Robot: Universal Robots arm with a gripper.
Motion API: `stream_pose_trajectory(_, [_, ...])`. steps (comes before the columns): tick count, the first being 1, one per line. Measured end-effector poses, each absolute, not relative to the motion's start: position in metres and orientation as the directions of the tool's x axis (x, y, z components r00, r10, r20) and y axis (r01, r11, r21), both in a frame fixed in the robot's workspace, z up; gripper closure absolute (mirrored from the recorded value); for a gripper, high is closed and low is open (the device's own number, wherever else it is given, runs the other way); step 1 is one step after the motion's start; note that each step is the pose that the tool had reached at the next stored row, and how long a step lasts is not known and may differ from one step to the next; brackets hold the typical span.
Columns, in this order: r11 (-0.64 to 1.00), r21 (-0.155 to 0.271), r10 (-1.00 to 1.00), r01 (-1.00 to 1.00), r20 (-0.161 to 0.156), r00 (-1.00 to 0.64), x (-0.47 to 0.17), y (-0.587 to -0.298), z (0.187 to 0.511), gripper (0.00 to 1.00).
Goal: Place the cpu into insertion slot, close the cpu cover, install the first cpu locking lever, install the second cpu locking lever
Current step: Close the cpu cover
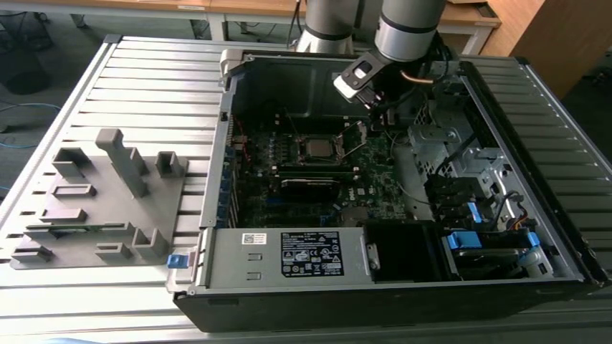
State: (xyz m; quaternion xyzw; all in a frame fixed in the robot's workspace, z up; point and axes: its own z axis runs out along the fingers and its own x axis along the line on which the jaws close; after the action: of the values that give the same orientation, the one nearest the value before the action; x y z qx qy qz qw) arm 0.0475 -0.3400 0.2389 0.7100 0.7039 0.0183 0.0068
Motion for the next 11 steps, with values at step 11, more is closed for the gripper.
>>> stream_pose_trajectory(11, [-0.009, 0.037, 1.0, 0.999, 0.017, 0.008, 0.016, -0.34, 0.239, 0.89])
